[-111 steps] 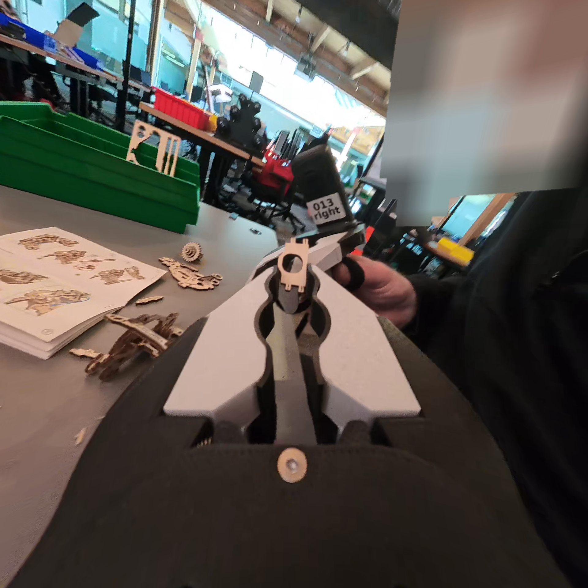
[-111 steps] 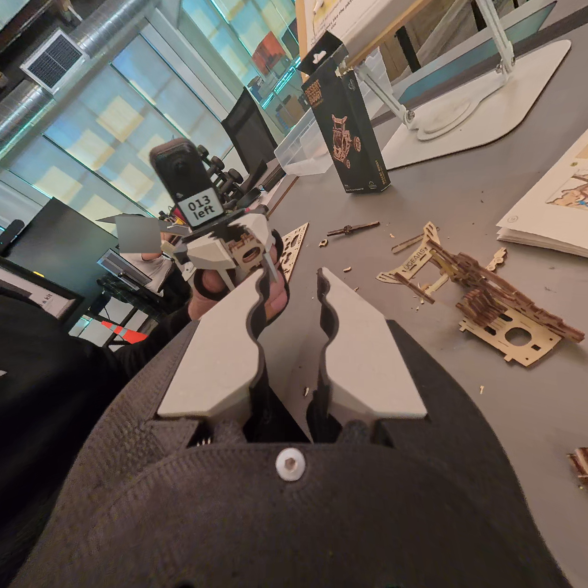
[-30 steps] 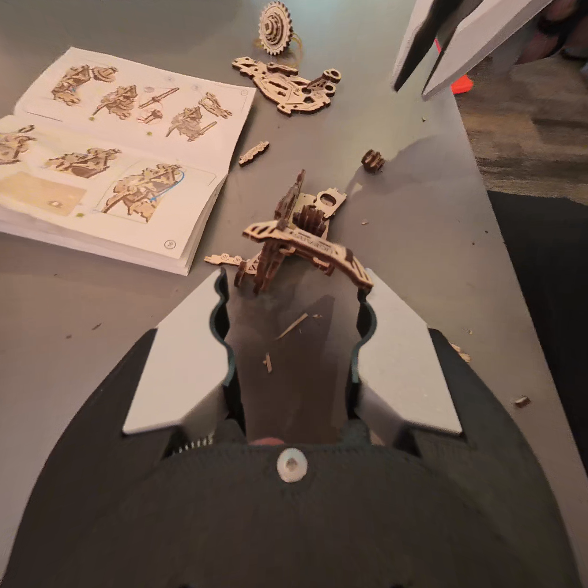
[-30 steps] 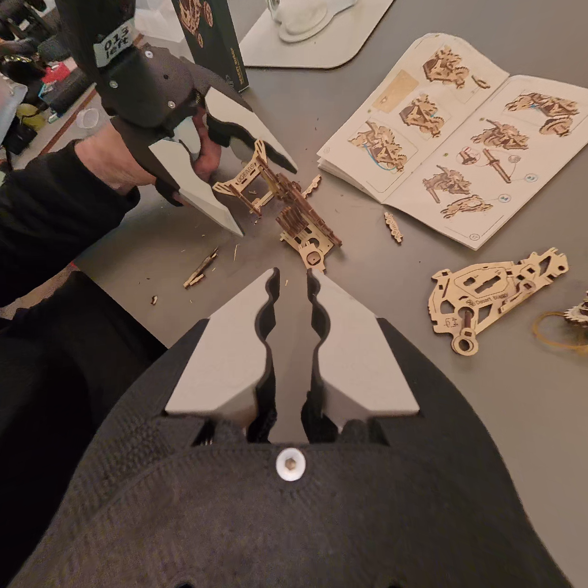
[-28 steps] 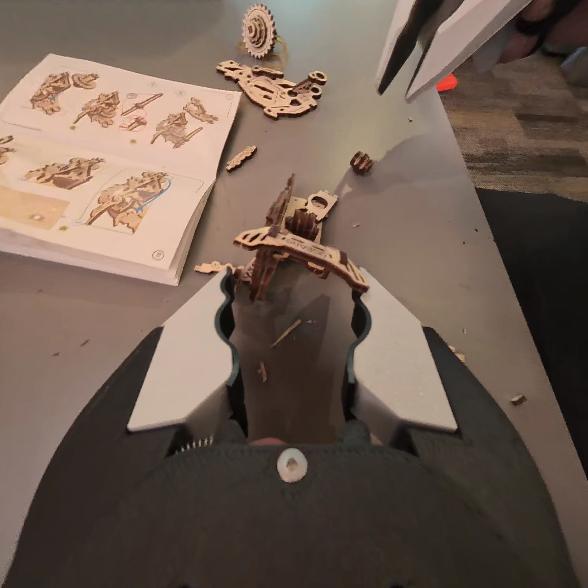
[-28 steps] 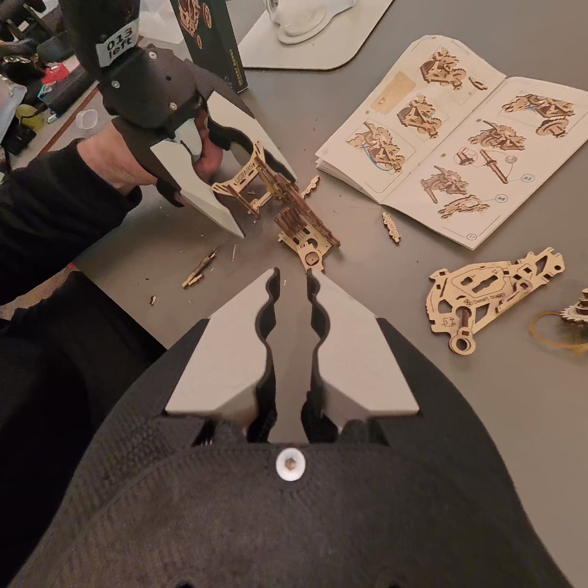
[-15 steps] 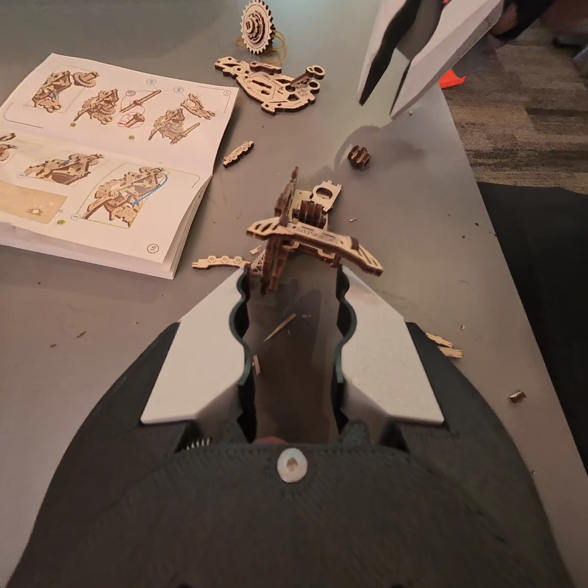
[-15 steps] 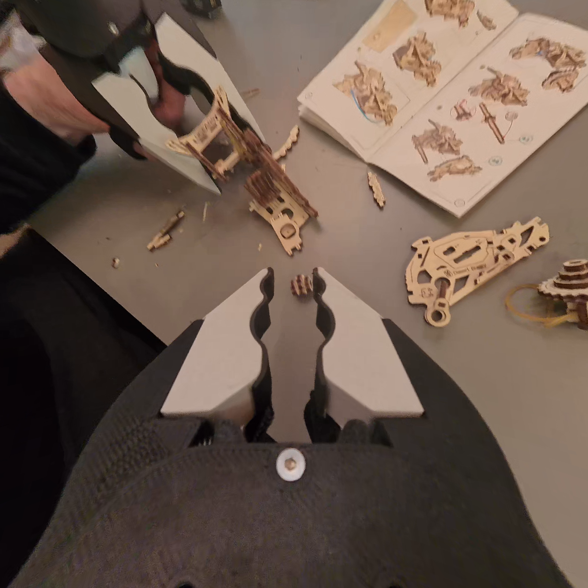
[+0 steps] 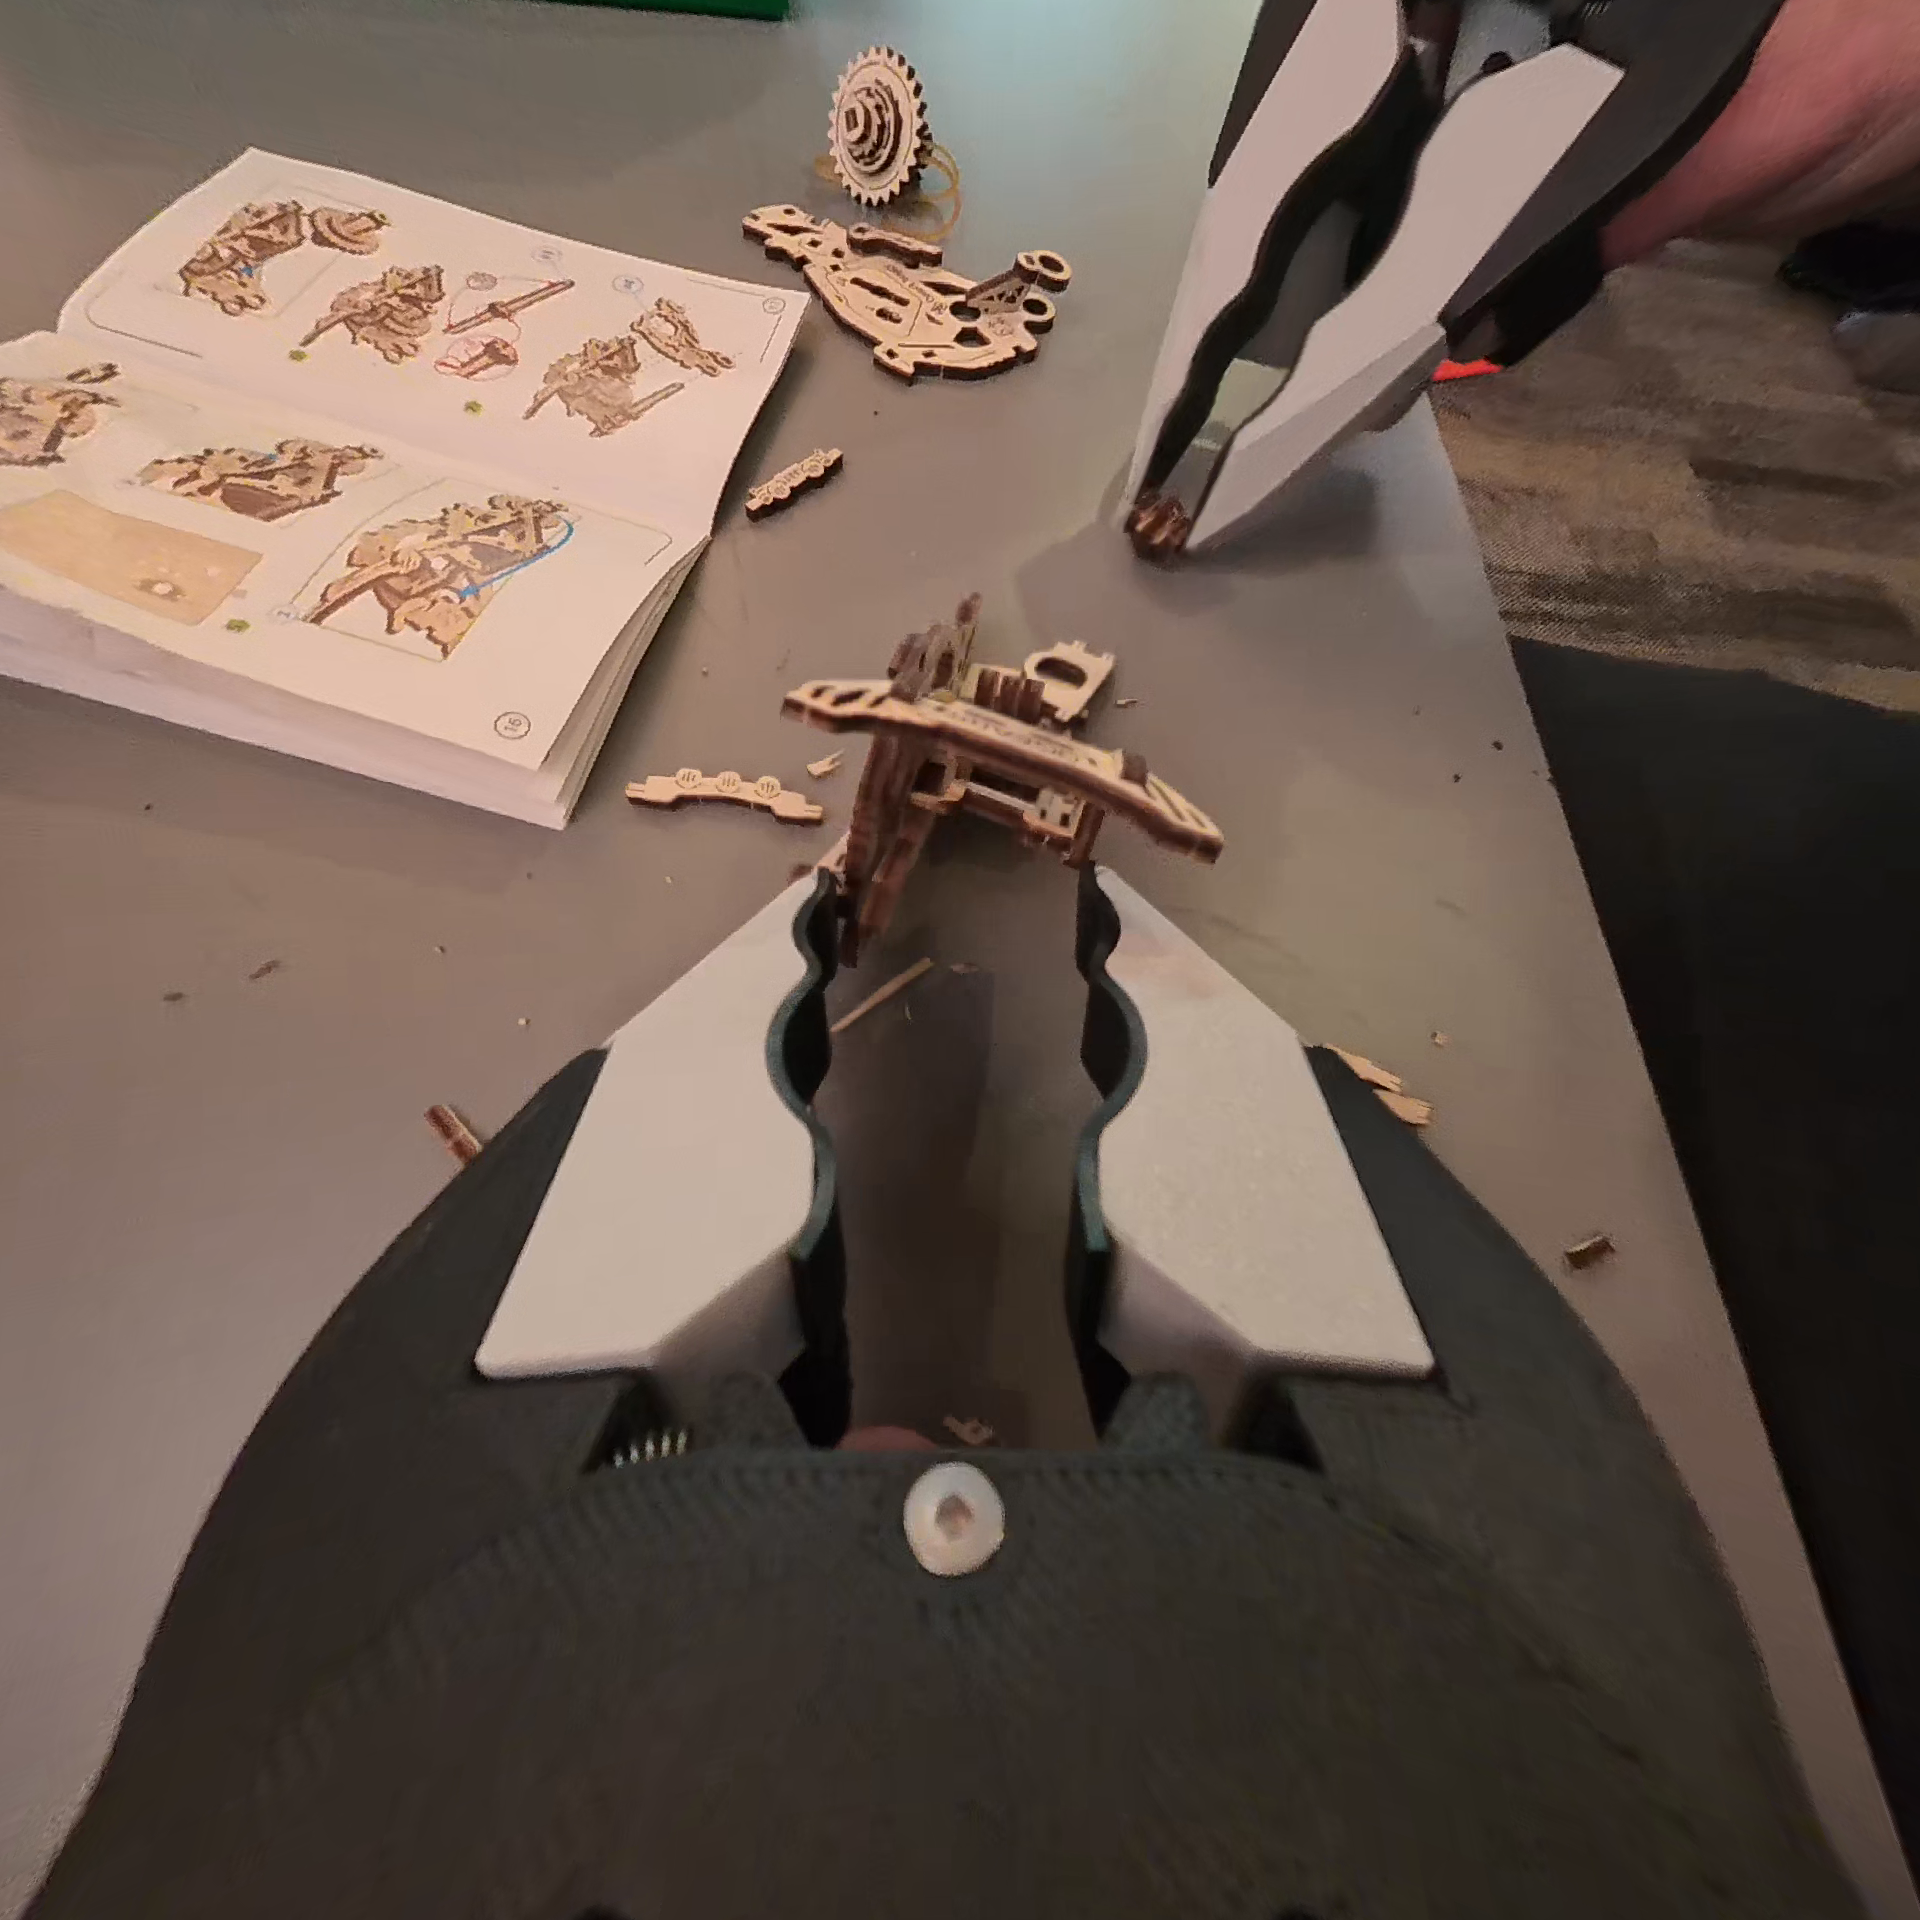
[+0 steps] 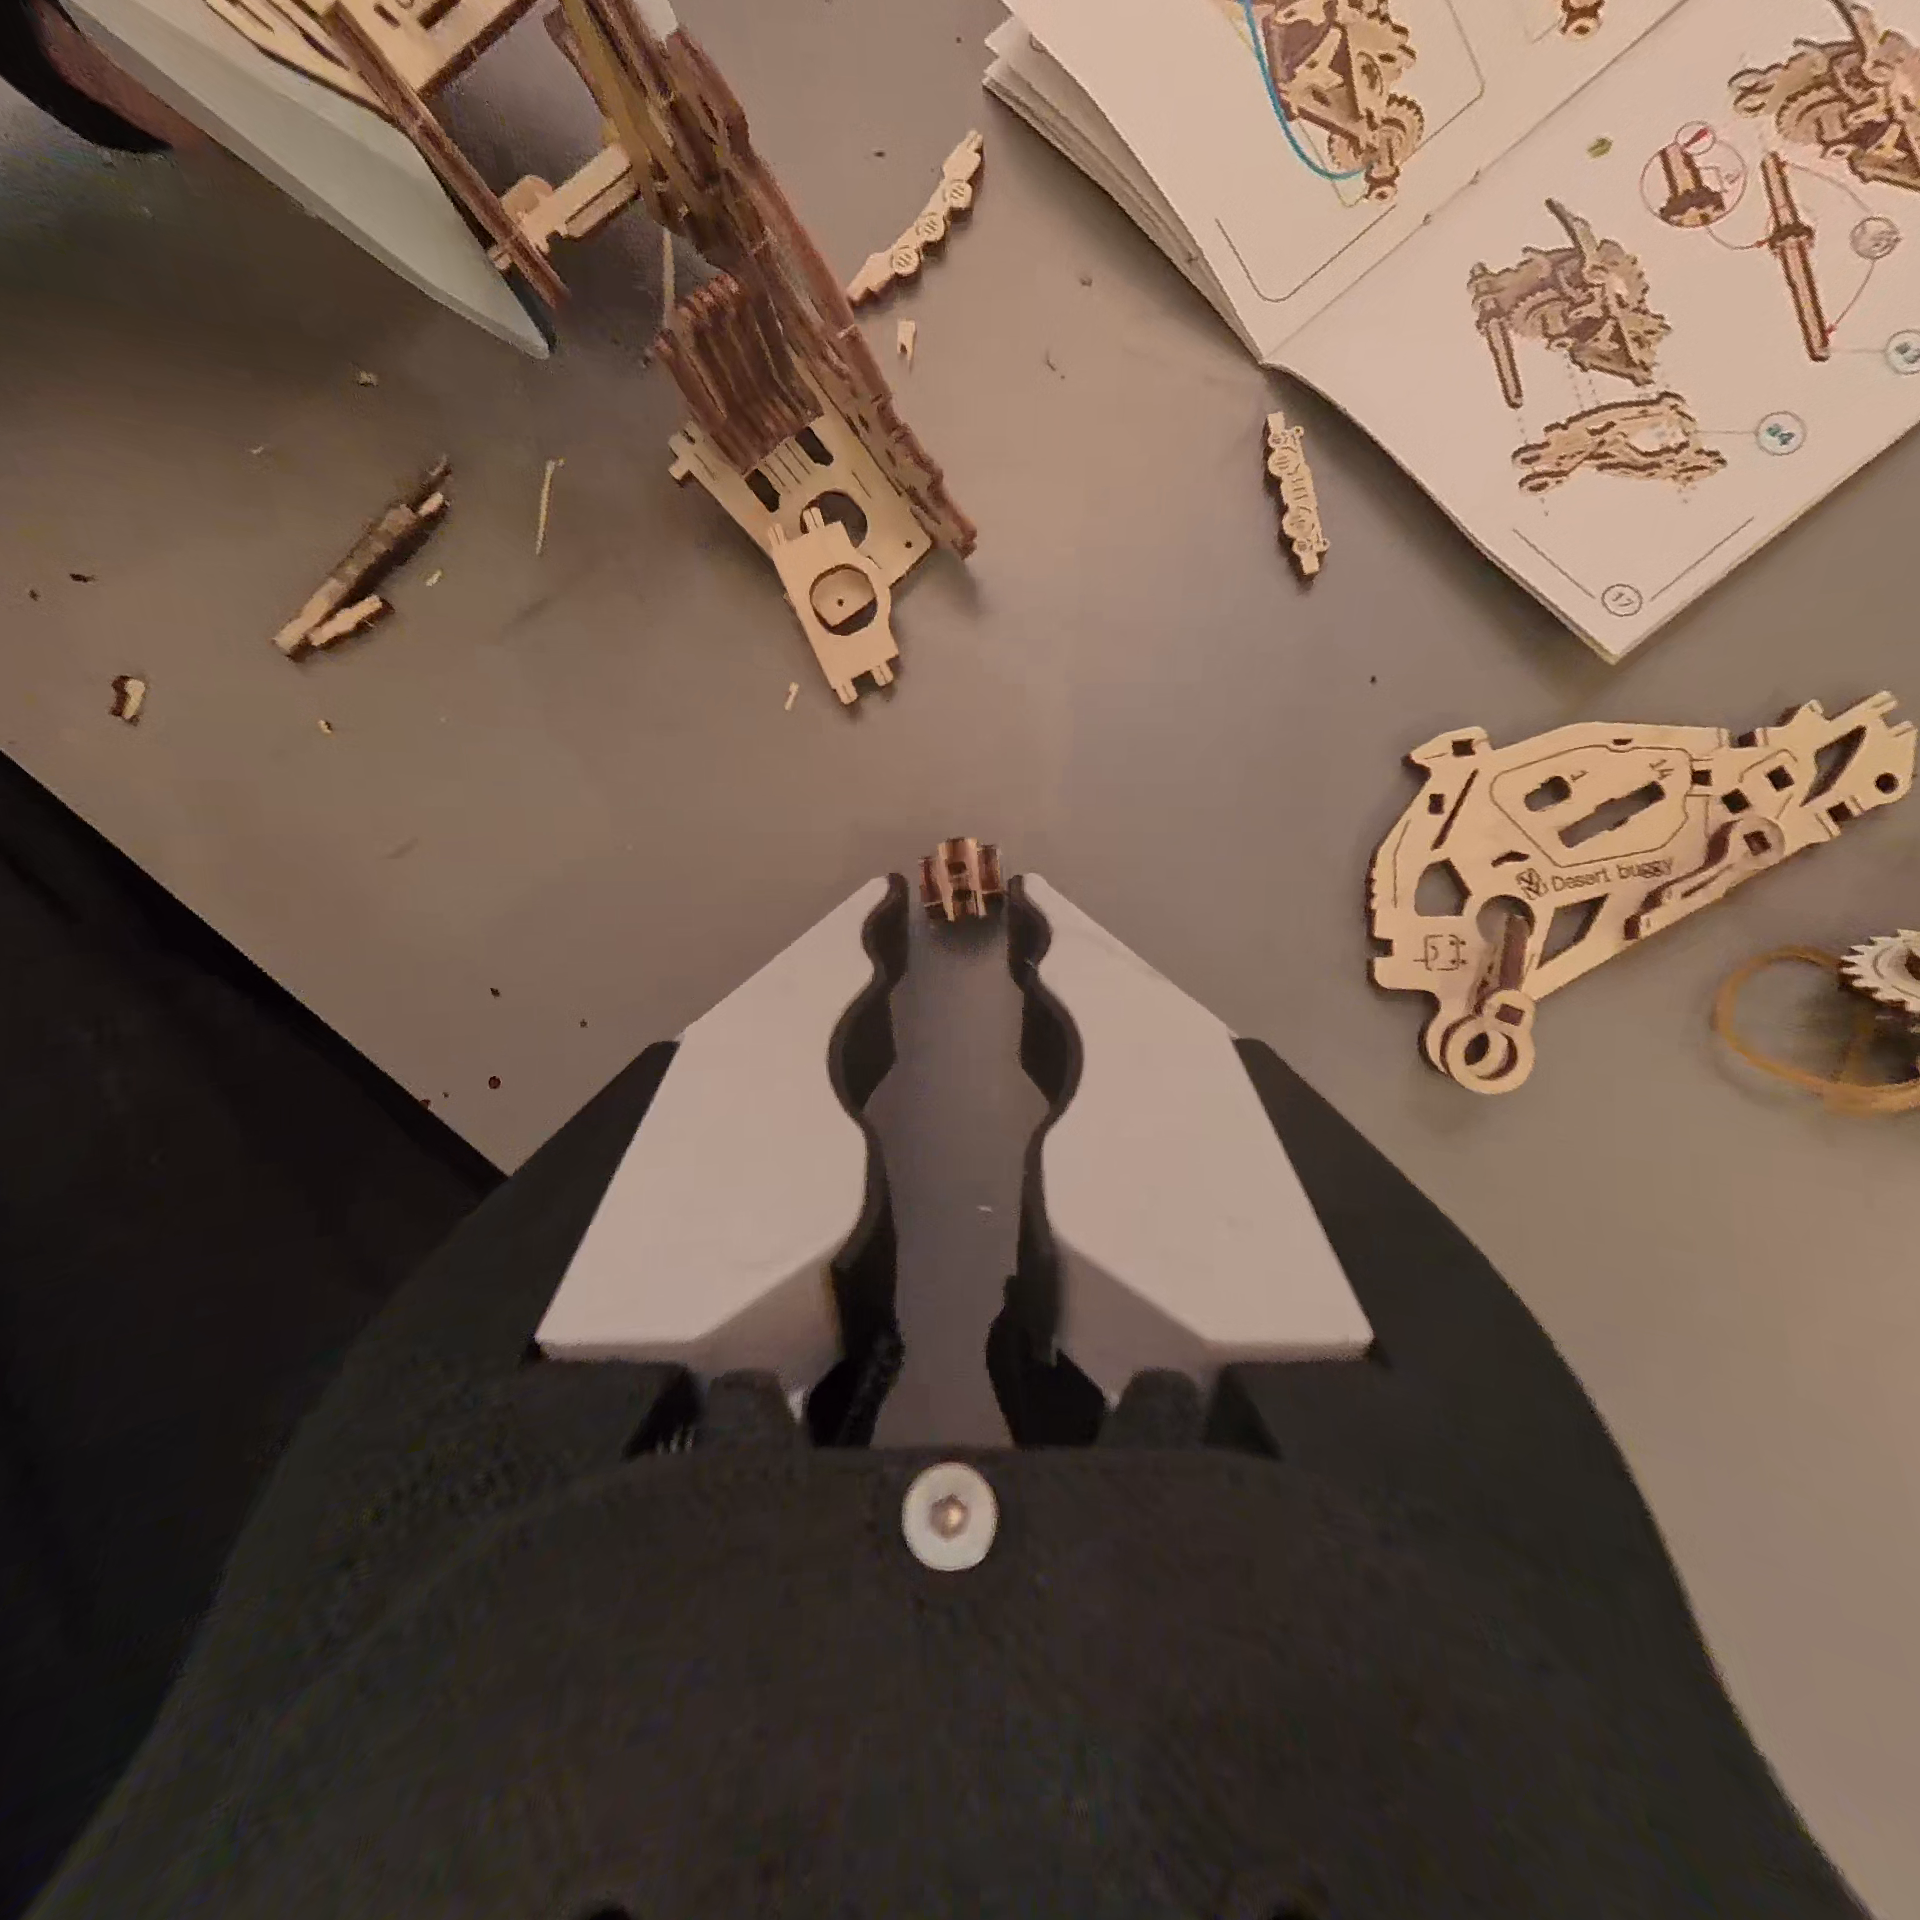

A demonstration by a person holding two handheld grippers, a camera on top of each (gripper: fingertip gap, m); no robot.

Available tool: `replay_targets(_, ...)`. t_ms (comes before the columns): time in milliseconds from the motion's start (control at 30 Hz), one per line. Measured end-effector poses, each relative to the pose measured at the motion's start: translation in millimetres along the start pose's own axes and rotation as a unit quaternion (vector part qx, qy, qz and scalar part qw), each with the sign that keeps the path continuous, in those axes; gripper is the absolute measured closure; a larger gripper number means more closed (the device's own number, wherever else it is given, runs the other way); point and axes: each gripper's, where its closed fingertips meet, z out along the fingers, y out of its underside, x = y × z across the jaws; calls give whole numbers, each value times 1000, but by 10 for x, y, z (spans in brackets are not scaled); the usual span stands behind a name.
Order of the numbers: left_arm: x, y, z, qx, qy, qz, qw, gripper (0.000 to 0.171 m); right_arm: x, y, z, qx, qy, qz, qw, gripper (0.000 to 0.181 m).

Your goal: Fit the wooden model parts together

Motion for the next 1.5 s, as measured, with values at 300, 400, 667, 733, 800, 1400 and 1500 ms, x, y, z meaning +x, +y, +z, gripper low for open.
replay_targets(300,36,148,-167,0,-15,-8,1000,127,-126,-126,23,20,-20,-16,999,169)
replay_targets(400,51,180,-214,1,-16,-9,1000,124,-172,-159,77,13,-16,-34,999,169)
replay_targets(667,83,190,-555,-14,-12,-11,1000,99,-232,-149,150,2,-25,-44,999,169)
replay_targets(733,88,77,-690,-15,-4,-4,1000,99,-231,-159,139,5,-26,-43,999,169)
replay_targets(800,70,-86,-767,-20,-9,11,1000,100,-238,-163,134,6,-27,-44,999,169)
replay_targets(1400,52,-40,-89,-235,11,45,971,167,-265,-124,156,7,-50,-37,998,166)
replay_targets(1500,28,-34,-107,-230,5,39,972,169,-282,-150,149,15,-53,-38,998,169)
